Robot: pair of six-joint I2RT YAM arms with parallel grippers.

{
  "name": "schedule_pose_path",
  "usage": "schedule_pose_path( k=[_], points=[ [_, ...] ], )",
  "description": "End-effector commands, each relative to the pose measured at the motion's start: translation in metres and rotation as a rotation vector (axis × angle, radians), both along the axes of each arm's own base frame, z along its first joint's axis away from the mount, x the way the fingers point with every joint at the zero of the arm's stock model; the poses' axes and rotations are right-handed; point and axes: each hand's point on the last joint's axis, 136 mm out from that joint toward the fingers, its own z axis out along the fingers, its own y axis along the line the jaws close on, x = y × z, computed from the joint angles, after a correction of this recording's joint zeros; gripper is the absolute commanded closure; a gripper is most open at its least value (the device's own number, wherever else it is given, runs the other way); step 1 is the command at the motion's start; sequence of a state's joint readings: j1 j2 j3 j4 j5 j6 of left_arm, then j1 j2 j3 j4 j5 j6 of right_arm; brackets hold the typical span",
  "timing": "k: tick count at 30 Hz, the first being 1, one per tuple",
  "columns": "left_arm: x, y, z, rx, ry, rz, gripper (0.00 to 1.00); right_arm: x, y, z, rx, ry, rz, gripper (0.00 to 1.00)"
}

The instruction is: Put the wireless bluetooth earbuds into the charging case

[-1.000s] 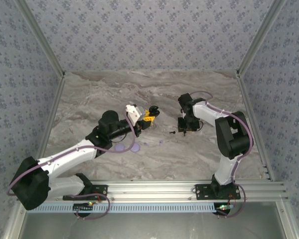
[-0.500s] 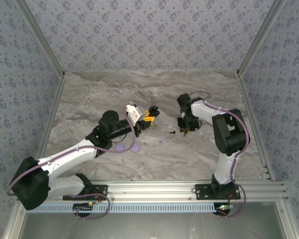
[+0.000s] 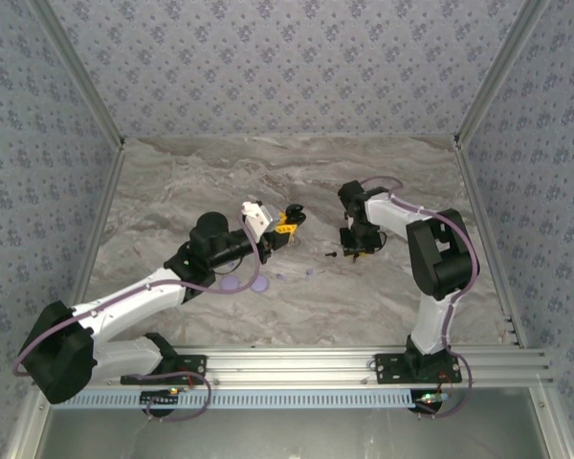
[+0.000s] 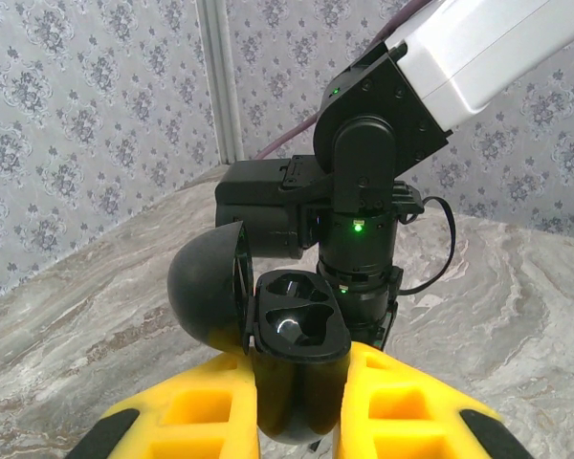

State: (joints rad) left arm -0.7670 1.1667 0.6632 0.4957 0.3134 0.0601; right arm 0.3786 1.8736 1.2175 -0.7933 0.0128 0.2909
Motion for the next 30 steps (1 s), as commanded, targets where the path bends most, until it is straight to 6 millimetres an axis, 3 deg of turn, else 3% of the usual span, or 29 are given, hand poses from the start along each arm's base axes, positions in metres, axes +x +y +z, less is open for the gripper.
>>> schedule_pose_path(
  k=[1,12,17,22,30],
  points=[
    [-0.002,0.001,0.033,-0.048,-0.069,0.005,1.0,-0.005,-0.003,0.007,-0.021,0.006,0.009,0.68],
    [-0.003,0.004,0.03,-0.04,-0.07,0.014,1.0,-0.01,-0.001,0.002,-0.007,0.02,0.009,0.74],
    [-0.003,0.004,0.03,-0.047,-0.068,0.014,1.0,0.0,0.004,0.021,0.026,-0.055,0.014,0.76],
    [-0.001,0.0,0.033,-0.078,-0.074,0.007,1.0,0.011,0.01,0.073,0.097,-0.212,0.005,0.76],
    [0.013,-0.016,0.046,-0.111,-0.112,-0.003,1.0,0.008,0.035,0.199,0.342,-0.517,-0.02,0.76]
  ],
)
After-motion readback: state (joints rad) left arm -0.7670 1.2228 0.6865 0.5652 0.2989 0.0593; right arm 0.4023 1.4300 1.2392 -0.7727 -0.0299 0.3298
